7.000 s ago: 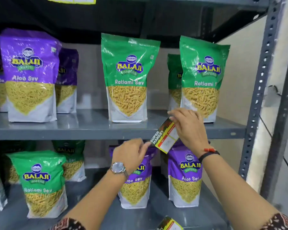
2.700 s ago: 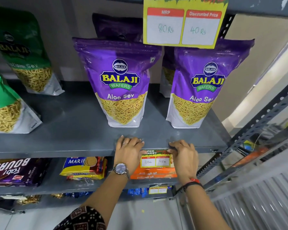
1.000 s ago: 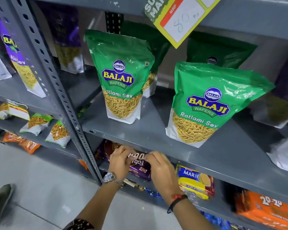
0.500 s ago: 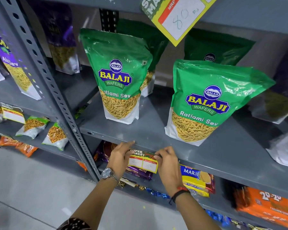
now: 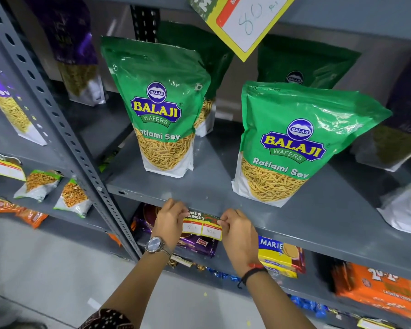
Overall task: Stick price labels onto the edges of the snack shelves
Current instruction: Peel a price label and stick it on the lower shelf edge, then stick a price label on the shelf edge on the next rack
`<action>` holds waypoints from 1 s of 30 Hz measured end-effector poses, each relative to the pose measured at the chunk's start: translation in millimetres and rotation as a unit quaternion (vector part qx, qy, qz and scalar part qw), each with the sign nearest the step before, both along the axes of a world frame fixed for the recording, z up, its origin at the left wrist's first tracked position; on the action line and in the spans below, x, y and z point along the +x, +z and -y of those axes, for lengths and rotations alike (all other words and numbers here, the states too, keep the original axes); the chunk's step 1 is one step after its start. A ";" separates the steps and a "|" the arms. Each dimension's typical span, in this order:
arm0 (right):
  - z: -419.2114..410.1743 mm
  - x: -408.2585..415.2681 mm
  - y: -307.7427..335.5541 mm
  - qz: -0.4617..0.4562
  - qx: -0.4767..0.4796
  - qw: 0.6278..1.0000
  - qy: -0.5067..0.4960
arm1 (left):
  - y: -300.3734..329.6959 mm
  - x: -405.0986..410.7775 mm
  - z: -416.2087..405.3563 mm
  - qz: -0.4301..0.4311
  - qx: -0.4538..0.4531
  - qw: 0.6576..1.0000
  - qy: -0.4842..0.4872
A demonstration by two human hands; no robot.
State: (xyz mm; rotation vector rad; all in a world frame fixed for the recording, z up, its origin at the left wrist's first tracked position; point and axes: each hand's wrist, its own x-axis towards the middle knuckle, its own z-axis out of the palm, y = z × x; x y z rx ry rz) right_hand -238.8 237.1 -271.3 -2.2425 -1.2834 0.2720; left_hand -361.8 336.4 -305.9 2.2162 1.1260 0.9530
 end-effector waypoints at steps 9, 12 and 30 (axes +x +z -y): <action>-4.4 -3.0 -0.7 0.009 -0.008 1.000 -0.016 | -0.8 2.1 -4.0 -0.003 0.003 1.000 0.001; -3.2 -0.8 -0.7 0.042 -0.020 0.999 0.011 | 5.2 1.8 -6.4 -0.036 0.011 0.999 -0.005; -8.2 16.0 -13.8 0.183 0.003 0.980 0.079 | 7.8 -4.6 -19.4 -0.127 0.098 0.985 -0.070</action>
